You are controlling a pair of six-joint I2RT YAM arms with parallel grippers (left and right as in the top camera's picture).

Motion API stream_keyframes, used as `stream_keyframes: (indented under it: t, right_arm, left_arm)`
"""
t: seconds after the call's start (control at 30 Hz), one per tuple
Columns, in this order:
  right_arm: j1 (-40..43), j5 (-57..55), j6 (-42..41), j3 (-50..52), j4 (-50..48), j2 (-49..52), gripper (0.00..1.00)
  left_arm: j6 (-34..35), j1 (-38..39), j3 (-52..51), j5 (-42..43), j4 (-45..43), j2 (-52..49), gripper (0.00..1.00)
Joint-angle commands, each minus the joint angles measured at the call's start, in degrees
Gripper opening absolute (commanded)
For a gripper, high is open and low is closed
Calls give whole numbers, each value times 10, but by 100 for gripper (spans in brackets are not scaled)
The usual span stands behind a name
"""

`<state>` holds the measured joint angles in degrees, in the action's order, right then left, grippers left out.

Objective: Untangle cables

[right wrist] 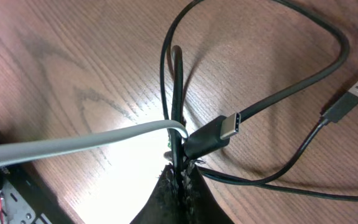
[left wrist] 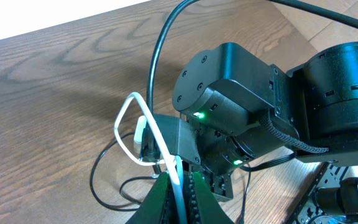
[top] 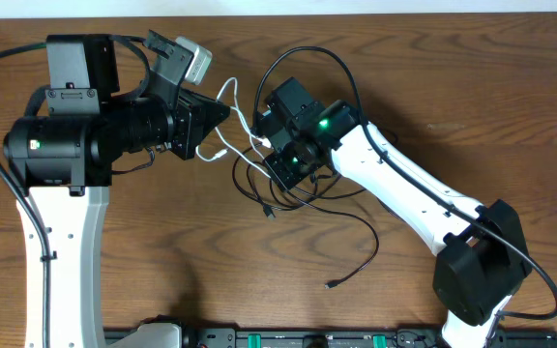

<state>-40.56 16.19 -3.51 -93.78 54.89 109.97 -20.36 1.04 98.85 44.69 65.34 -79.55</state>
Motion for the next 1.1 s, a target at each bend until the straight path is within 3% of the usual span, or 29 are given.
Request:
stream_keyframes:
  t: [0.0, 0.57, 1.07]
  right_arm:
    - [14, -18, -1, -3, -1, -13, 1]
    - [126, -45, 4, -37, 1, -150, 1]
    - [168, -172, 19, -100, 71, -248, 1]
  left_arm:
    - [-5, 1, 12, 12, -3, 6, 7]
    - [-5, 1, 12, -8, -1, 0, 7]
    - [-10, 1, 11, -34, -1, -49, 7]
